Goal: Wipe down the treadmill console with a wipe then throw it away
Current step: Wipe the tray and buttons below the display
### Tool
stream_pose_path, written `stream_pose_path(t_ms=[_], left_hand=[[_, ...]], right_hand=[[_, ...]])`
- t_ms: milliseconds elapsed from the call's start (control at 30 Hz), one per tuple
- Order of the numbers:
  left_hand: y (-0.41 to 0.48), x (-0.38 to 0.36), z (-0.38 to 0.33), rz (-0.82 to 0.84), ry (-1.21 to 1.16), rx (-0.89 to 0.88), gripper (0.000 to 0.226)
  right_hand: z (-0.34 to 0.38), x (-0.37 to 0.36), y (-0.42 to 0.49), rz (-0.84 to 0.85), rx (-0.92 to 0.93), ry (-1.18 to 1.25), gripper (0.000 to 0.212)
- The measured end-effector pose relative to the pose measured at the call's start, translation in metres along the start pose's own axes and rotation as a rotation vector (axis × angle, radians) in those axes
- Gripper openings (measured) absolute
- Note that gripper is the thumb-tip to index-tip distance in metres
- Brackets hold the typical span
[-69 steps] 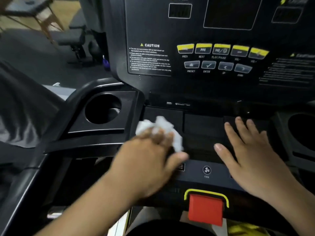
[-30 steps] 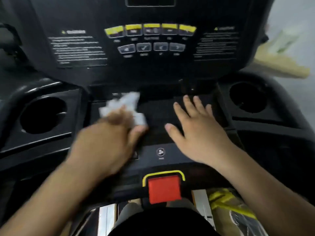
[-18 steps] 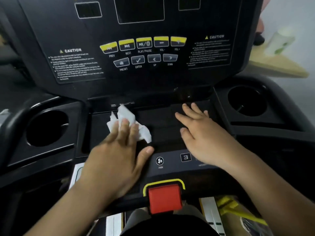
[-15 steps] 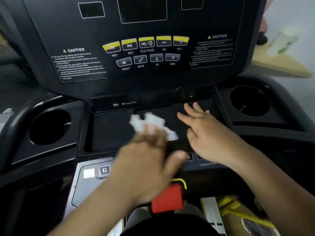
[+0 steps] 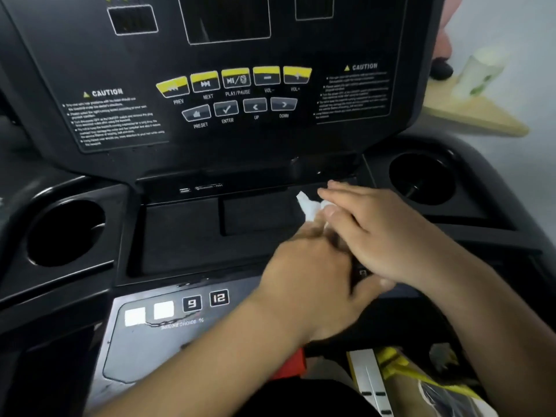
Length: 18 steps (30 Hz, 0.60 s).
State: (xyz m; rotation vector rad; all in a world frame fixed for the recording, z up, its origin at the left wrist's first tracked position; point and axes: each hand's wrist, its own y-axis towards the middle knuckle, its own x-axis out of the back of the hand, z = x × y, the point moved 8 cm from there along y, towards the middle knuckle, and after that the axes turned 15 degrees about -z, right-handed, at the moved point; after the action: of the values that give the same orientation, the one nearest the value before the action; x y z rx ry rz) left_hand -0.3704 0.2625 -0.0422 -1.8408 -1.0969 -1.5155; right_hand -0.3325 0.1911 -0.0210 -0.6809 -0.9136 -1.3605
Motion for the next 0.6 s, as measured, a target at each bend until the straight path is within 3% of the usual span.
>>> stream_pose_path(t_ms=[133, 333, 467, 600], left_hand=[[-0.018, 0.006, 0.026, 0.024, 0.022, 0.043, 0.089], [0.042, -0.015, -0.008, 0.056, 0.002, -0.087, 0.084], [0.008, -0.002, 0.017, 0.121, 0.141, -0.054, 0.086], [0.038, -0.015, 0.004, 0.142, 0.197, -0.032, 0.090]], right_hand=[[-0.009, 0.023, -0.010, -0.140, 0.008, 0.035, 0.049], [-0.034, 0.041, -0.013, -0.278, -0.061, 0.119, 0.039], [-0.042, 0.040, -0.021, -0.266, -0.105, 0.146, 0.057], [-0.049, 0.040, -0.020, -0.274, -0.136, 0.161, 0.055]])
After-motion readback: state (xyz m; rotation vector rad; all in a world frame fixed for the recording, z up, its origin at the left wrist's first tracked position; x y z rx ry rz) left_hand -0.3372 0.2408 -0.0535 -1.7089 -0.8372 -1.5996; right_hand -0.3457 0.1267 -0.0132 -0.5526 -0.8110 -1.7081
